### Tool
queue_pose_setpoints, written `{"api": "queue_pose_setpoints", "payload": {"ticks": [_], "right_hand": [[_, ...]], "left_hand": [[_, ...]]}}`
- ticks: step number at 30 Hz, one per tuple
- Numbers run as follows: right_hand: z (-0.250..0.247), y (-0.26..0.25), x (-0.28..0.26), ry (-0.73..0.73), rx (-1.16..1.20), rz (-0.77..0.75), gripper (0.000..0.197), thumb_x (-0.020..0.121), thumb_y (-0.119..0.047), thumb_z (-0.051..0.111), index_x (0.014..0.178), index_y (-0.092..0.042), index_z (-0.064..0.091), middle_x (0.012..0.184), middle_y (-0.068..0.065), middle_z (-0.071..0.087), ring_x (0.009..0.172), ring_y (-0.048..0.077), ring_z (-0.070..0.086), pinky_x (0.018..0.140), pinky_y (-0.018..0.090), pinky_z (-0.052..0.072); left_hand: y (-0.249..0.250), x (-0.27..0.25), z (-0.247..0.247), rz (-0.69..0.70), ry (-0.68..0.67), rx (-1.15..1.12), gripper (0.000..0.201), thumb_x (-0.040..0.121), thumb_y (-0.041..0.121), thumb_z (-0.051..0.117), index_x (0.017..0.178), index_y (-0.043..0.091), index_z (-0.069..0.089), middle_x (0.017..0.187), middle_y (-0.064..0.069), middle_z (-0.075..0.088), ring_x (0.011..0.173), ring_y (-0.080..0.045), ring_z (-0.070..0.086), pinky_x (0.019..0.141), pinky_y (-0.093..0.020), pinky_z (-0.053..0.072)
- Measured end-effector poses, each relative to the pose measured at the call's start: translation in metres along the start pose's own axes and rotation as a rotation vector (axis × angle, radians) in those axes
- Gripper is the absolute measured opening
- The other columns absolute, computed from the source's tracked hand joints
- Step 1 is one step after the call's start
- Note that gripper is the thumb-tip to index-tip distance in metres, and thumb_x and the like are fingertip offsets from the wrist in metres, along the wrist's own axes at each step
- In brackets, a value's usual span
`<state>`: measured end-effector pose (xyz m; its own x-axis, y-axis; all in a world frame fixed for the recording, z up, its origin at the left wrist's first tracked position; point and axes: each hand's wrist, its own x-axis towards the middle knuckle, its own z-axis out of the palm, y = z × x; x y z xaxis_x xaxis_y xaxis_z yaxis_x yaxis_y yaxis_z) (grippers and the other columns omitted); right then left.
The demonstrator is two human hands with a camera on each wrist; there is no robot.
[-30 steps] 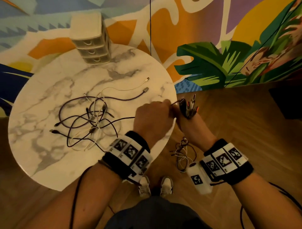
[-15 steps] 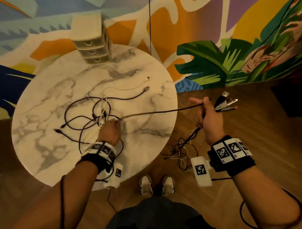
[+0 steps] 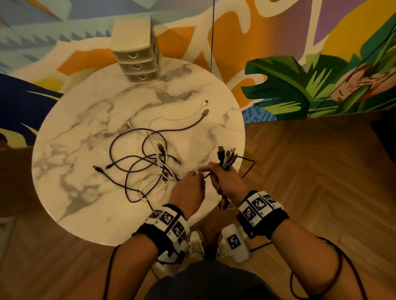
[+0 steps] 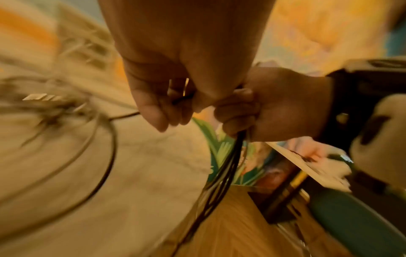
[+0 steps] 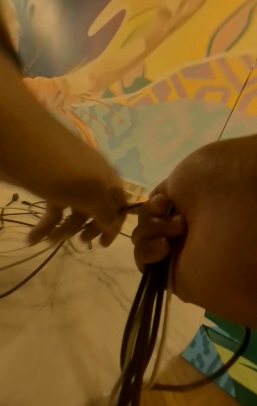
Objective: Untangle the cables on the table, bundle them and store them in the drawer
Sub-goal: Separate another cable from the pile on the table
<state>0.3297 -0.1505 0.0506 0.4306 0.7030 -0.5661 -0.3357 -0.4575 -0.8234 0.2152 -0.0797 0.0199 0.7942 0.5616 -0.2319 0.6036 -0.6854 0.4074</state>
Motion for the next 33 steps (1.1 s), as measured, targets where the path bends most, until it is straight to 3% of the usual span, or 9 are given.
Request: {"api": "queue_pose_setpoints", "payload": {"ticks": [3,5,9,12,18,21,25,29,33], "right_hand": [[-0.009,0.001,-0.002,0.047,0.051,-0.082,0.042,0.101,-0.027,0.038,0.096,0.000,0.070,0.043,0.005,0.034,0.032,0.009,0.028,0.037,0.020,0.024],[-0.020,-0.001,-0.004,0.070,0.073,-0.113,0.046,0.102,-0.028,0.035,0.099,0.004,0.068,0.041,0.002,0.036,0.032,0.008,0.027,0.036,0.019,0.023],[-0.036,-0.003,-0.008,0.083,0.047,-0.160,0.048,0.103,-0.029,0.033,0.099,0.002,0.069,0.038,-0.001,0.038,0.032,0.008,0.027,0.038,0.021,0.023],[-0.044,0.001,-0.008,0.142,0.066,-0.174,0.048,0.103,-0.032,0.033,0.097,-0.002,0.070,0.039,0.000,0.039,0.033,0.010,0.028,0.040,0.025,0.023],[-0.053,-0.002,-0.009,0.206,0.057,-0.175,0.050,0.102,-0.035,0.033,0.097,-0.002,0.070,0.047,0.009,0.046,0.036,0.012,0.038,0.041,0.023,0.027],[-0.051,-0.006,-0.012,0.195,0.070,-0.187,0.050,0.102,-0.034,0.034,0.095,-0.001,0.070,0.046,0.008,0.044,0.036,0.012,0.039,0.043,0.024,0.029],[-0.069,-0.010,-0.028,0.297,0.107,-0.210,0.050,0.101,-0.037,0.035,0.094,-0.003,0.070,0.044,0.003,0.041,0.035,0.008,0.034,0.040,0.018,0.029],[-0.112,-0.008,-0.046,0.486,0.165,-0.253,0.056,0.101,-0.042,0.032,0.091,-0.001,0.070,0.042,-0.004,0.047,0.034,0.009,0.040,0.039,0.021,0.032],[-0.144,0.011,-0.059,0.586,0.056,-0.301,0.062,0.100,-0.048,0.029,0.082,-0.009,0.073,0.044,0.004,0.044,0.038,0.015,0.037,0.042,0.022,0.032]], "left_hand": [[-0.047,-0.001,0.017,-0.215,-0.179,-0.017,0.026,0.094,0.020,0.042,0.112,0.009,0.058,0.113,-0.015,0.057,0.102,-0.033,0.057,0.085,-0.040,0.046],[-0.077,0.000,0.013,-0.356,-0.170,0.036,0.031,0.094,0.013,0.041,0.120,0.005,0.056,0.125,-0.018,0.054,0.112,-0.034,0.054,0.094,-0.039,0.043],[-0.123,0.008,-0.011,-0.386,0.007,0.060,0.032,0.091,0.009,0.043,0.121,0.008,0.053,0.133,-0.016,0.043,0.114,-0.036,0.052,0.093,-0.043,0.044],[-0.131,0.005,-0.018,-0.332,-0.189,0.171,0.027,0.091,0.011,0.042,0.116,0.009,0.052,0.126,-0.013,0.044,0.104,-0.033,0.058,0.084,-0.043,0.049],[-0.041,0.004,-0.035,-0.022,0.021,-0.005,0.021,0.091,0.031,0.049,0.108,0.018,0.053,0.101,-0.004,0.057,0.088,-0.028,0.059,0.069,-0.034,0.044],[0.034,0.011,-0.036,0.119,-0.212,-0.124,0.034,0.091,0.050,0.046,0.113,0.024,0.048,0.075,0.005,0.056,0.074,-0.018,0.055,0.061,-0.030,0.038],[0.095,0.026,-0.033,0.213,-0.266,-0.173,0.025,0.098,0.035,0.036,0.093,0.016,0.053,0.083,-0.007,0.063,0.077,-0.025,0.061,0.061,-0.033,0.040],[0.123,0.037,-0.050,0.251,-0.144,-0.599,0.026,0.099,0.027,0.040,0.077,0.026,0.053,0.061,0.007,0.054,0.051,-0.002,0.048,0.056,-0.022,0.039],[0.126,0.043,-0.015,0.182,-0.300,-0.562,0.028,0.099,0.029,0.041,0.080,0.015,0.056,0.063,0.000,0.059,0.057,-0.012,0.057,0.058,-0.028,0.044]]}}
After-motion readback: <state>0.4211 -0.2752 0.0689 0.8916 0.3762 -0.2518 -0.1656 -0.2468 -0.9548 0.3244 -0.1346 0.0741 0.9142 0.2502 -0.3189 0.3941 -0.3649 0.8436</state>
